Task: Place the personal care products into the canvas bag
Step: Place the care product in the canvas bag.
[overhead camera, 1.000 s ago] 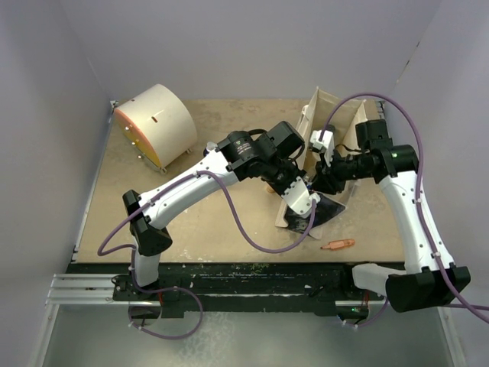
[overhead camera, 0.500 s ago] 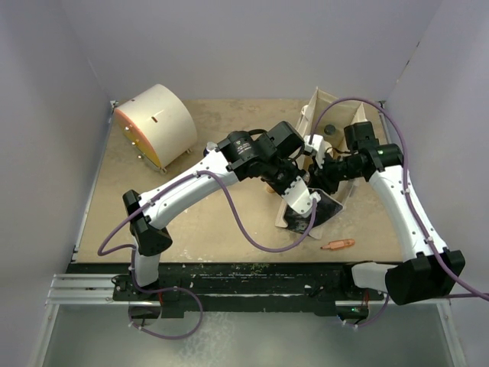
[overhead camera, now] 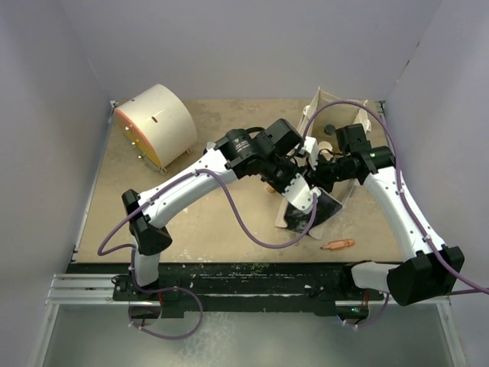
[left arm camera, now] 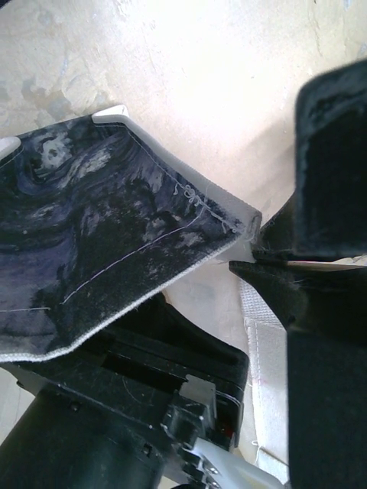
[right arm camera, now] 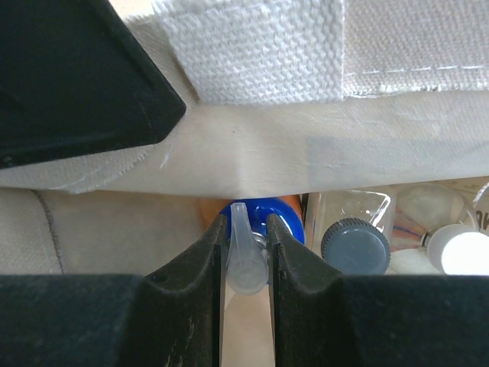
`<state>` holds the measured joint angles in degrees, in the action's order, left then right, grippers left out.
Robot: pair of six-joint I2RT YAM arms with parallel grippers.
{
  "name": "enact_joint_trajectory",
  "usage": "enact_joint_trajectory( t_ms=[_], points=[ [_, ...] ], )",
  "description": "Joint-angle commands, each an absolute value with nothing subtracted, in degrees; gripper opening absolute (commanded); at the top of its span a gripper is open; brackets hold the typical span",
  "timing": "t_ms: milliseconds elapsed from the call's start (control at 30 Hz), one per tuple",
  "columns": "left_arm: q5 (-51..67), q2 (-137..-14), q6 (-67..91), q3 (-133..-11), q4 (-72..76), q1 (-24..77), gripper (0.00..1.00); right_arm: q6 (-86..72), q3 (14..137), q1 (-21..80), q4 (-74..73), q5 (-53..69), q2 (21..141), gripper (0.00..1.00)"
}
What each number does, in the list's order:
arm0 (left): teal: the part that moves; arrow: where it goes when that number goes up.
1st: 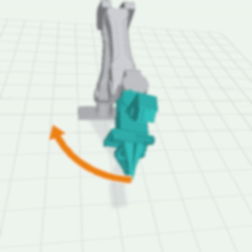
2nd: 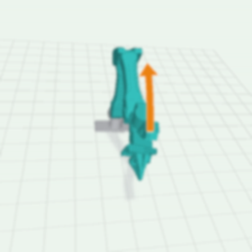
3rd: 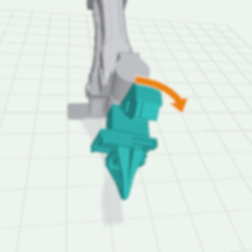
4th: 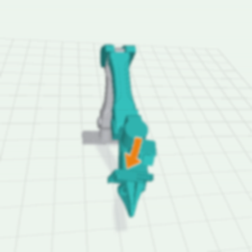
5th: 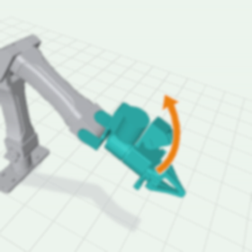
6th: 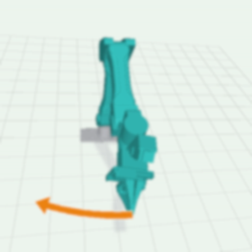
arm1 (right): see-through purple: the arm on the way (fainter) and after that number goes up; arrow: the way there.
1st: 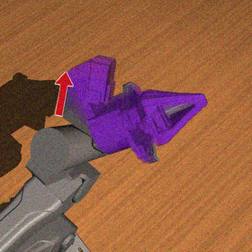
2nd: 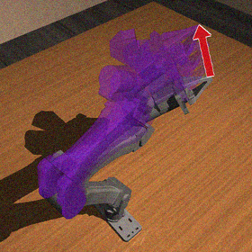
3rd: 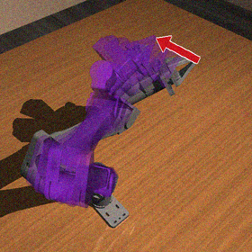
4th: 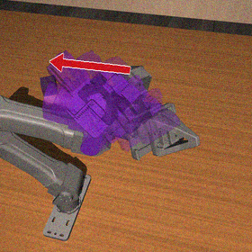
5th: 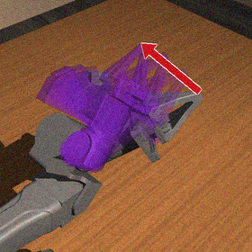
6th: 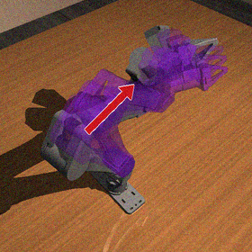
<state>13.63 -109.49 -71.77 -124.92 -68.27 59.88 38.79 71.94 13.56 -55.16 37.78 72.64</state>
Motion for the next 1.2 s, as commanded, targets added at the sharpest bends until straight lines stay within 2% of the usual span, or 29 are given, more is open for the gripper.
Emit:
enact_joint_trajectory(
  t_ms=[0,433,833,1167],
  points=[
    [20.88,-103.06,-68.4,-128.99,-66.44,58.78,0.0,37.77,71.06,14.05,-59.5,36.22,72.99,0.0],
    [26.88,-101.76,-65.7,-129.48,-65.39,56.51,0.0,39.17,70.83,14.76,-60.02,35.83,73.74,0.0],
    [27.25,-101.26,-68.24,-119.97,-64.68,56.65,0.0,40.12,72.85,14.76,-60.33,48.98,72.34,0.0],
    [26.17,-101.52,-69.0,-119.25,-64.41,56.69,0.0,40.26,78.05,14.77,-62.91,58.75,71.68,0.0]
  ],
)
